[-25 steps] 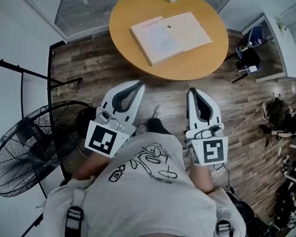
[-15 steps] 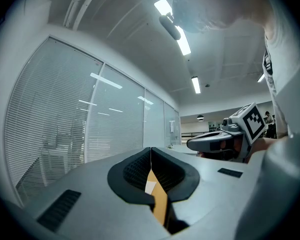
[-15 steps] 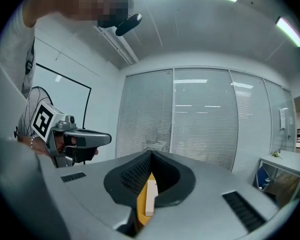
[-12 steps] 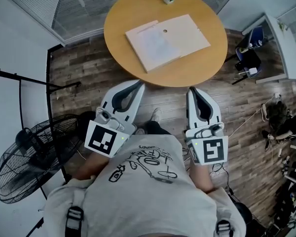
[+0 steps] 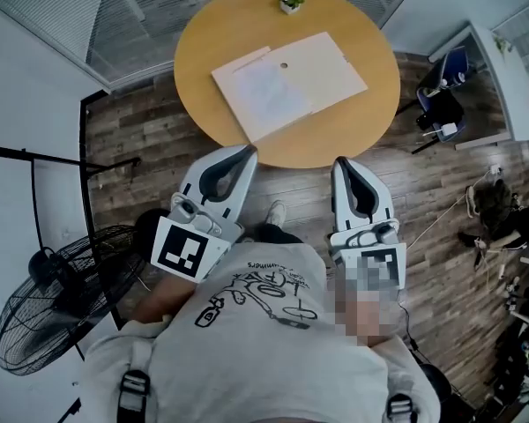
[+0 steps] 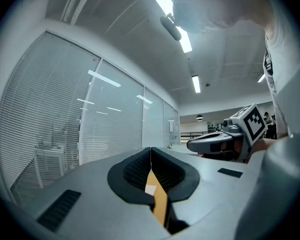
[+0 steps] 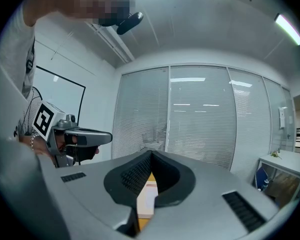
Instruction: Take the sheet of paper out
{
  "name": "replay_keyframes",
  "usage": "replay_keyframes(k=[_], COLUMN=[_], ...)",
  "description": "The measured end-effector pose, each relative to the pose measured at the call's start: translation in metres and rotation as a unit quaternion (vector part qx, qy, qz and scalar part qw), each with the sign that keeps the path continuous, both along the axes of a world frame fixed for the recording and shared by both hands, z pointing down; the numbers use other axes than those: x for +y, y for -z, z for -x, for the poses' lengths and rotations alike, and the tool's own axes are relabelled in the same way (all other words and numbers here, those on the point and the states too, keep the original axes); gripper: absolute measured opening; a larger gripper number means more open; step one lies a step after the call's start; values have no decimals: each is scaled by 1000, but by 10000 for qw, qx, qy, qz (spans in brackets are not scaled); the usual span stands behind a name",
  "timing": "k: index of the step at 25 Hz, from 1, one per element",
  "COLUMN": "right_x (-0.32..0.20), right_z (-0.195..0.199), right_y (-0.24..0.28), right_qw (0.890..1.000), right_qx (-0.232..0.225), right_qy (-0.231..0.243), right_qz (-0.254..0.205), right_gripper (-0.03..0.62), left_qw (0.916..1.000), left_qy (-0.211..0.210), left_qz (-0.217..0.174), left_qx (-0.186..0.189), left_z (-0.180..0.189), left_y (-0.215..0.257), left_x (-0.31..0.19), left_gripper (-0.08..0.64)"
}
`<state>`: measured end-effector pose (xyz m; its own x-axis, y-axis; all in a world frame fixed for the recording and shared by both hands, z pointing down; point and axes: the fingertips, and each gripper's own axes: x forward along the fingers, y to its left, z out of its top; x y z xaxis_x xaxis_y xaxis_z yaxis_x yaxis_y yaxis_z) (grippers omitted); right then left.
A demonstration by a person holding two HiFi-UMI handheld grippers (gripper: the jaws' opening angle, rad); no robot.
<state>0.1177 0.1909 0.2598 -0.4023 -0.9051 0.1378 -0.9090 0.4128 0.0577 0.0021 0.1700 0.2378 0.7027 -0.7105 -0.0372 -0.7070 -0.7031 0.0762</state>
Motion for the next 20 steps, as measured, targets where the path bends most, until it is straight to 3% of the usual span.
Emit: replay_keyframes(k=[9, 20], right_x=[-26, -51], right_z=[-33, -73], right_y=[0, 0], right_qw=[10000, 10000], right_qx=[-11, -29], right_qy=[-16, 4], right_qz=[-18, -31], right_gripper=[8, 8], left_qw=[10000, 9989], left_qy=[-22, -105], left_qz=[14, 98], left_qx=[-23, -441], left_z=[-34, -73], left_y=[-1, -12], left_x=[-27, -50], left_gripper=[21, 20])
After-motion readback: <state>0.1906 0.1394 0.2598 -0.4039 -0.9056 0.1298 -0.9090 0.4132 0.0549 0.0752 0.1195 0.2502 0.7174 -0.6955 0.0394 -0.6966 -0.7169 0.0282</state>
